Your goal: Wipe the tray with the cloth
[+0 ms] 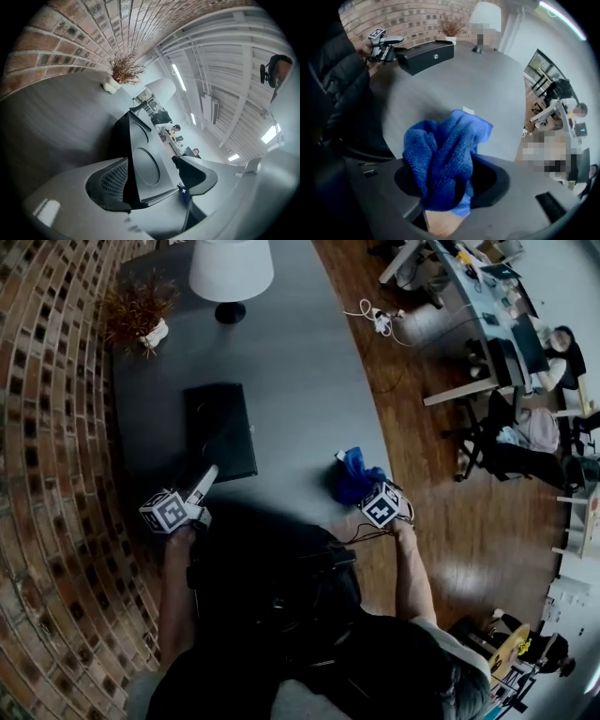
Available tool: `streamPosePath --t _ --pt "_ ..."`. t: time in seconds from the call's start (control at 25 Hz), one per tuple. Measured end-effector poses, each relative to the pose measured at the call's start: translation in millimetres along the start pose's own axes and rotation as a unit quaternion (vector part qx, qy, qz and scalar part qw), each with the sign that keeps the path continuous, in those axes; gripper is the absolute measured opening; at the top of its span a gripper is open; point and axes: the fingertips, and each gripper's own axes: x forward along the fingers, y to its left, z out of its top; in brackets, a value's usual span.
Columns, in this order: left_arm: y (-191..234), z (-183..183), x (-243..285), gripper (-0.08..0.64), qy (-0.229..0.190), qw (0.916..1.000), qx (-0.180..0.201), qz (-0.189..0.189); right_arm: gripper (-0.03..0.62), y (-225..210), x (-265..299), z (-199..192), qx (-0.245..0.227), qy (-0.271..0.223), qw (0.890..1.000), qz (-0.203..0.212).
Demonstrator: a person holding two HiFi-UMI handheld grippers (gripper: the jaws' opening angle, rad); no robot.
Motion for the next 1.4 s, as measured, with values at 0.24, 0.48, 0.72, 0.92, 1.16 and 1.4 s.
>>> streamPosePath --t 0.24,0.48,0.72,0.92,1.16,1.4 --pt "-19 8 -5 0.336 0.001 0.9978 0.065 -0.011 0.275 -47 -86 8 -0.004 0.013 0.998 -0.060" --pt "-51 7 7 0.319 0.038 0.9827 0.177 -0.041 0.263 -1 -82 187 -0.077 -0.161 0.983 -0.048" --pt "-64 -23 24 0.314 0.105 0.9676 0.219 -0.069 0.204 63 19 327 -0.299 -0.154 0.940 -0.050" --pt "-63 -42 27 0.313 0.146 0.9533 0.254 -0.073 0.158 83 50 348 -0.408 -0.097 0.907 -0.041" --pt "-59 -38 28 0.277 0.150 0.9550 0.248 -0.065 0.071 58 48 335 -0.442 -0.074 0.892 -0.066" --pt "-53 -37 29 0.247 0.160 0.9556 0.241 -0.053 0.071 6 52 291 -0.431 -0.039 0.896 -0.096"
